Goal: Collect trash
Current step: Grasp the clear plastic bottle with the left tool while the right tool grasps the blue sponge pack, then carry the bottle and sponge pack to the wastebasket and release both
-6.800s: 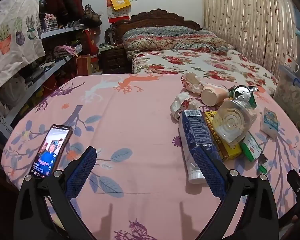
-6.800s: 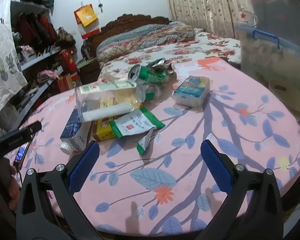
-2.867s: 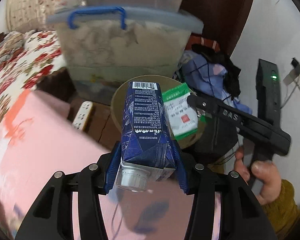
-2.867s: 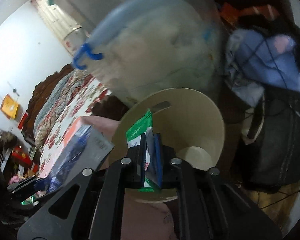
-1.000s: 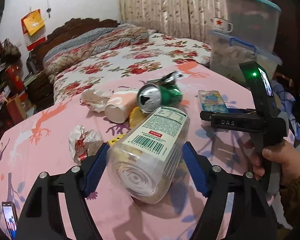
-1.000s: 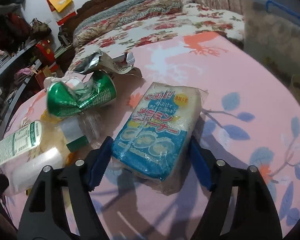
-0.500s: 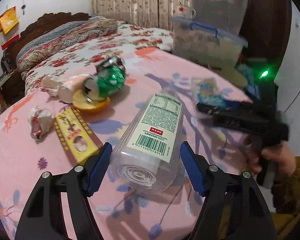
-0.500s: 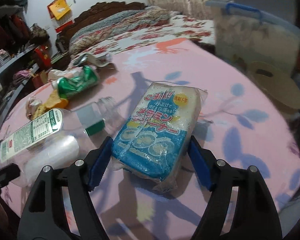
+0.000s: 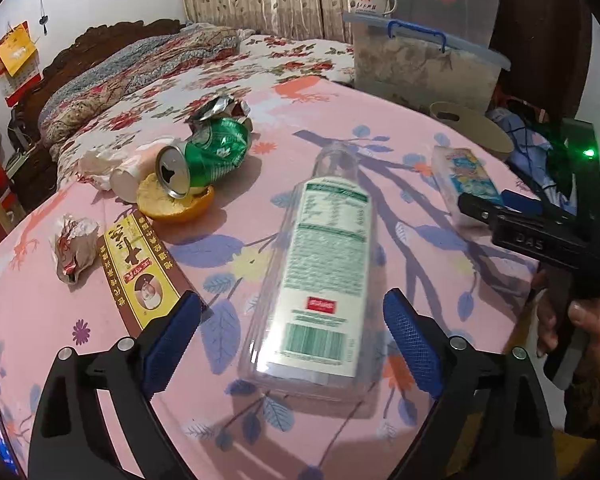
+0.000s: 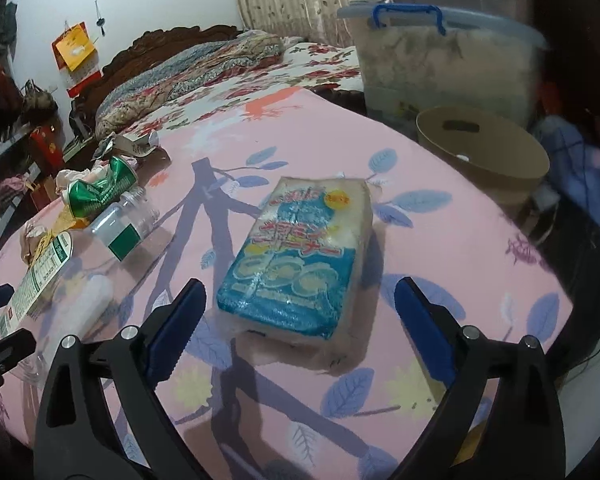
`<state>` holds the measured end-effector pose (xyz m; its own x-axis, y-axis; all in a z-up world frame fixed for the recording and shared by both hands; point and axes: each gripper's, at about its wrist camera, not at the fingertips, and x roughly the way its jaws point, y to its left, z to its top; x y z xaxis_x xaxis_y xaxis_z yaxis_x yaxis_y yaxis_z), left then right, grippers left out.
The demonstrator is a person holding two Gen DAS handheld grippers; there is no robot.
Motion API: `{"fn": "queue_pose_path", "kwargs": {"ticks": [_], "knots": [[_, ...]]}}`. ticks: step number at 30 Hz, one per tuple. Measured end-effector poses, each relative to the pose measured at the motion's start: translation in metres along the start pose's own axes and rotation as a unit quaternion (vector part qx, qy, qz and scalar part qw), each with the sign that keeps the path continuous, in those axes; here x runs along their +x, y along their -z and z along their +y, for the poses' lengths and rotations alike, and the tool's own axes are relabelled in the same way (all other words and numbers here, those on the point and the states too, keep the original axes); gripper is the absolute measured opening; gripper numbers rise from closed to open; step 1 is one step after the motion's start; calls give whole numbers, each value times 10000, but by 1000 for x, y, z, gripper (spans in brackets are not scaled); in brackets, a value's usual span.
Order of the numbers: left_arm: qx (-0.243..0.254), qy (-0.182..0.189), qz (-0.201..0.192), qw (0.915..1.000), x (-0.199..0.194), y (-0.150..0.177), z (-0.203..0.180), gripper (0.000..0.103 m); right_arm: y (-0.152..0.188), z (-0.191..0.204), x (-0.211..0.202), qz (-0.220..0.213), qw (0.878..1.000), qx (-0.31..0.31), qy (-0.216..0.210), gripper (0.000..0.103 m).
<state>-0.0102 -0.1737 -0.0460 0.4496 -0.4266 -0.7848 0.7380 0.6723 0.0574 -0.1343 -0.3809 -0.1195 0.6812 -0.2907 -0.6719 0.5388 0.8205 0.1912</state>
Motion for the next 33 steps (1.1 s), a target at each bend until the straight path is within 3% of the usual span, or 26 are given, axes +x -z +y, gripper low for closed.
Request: {"fn": "queue_pose_path", "kwargs": {"ticks": [5, 7, 8, 9, 10, 11, 13, 24, 33], "knots": [[-27, -47, 168, 9998, 13, 3, 1, 85, 3, 1, 4, 33, 10000, 18, -9, 95], [-10, 53, 217, 9997, 16, 4, 0, 68, 4, 1, 5, 16, 10000, 14, 16, 95], [15, 84, 220, 9997, 17, 4, -1, 67, 5, 1, 5, -2, 10000, 4, 25, 95], [57, 46, 157, 9998, 16, 4, -2, 66, 6, 1, 4, -32, 10000, -23, 24, 92], [88, 19, 130, 9999, 16, 3, -4, 64, 7, 2, 4, -85, 9999, -87, -54, 75], [103, 41, 123, 9999, 17, 0, -5, 64, 7, 2, 3, -97, 9997, -116, -171, 67], [-5, 222, 115, 9997, 18, -6, -3, 63, 6, 2, 3, -152, 9996, -100, -198, 64], [269, 996, -246, 9944, 33, -72, -39, 59, -14, -56, 1, -364, 9959, 820, -149, 62], [997, 1796, -226, 9784, 83, -140, -124, 59, -32, -120, -1, -633, 9888, 1315, 308, 62]]}}
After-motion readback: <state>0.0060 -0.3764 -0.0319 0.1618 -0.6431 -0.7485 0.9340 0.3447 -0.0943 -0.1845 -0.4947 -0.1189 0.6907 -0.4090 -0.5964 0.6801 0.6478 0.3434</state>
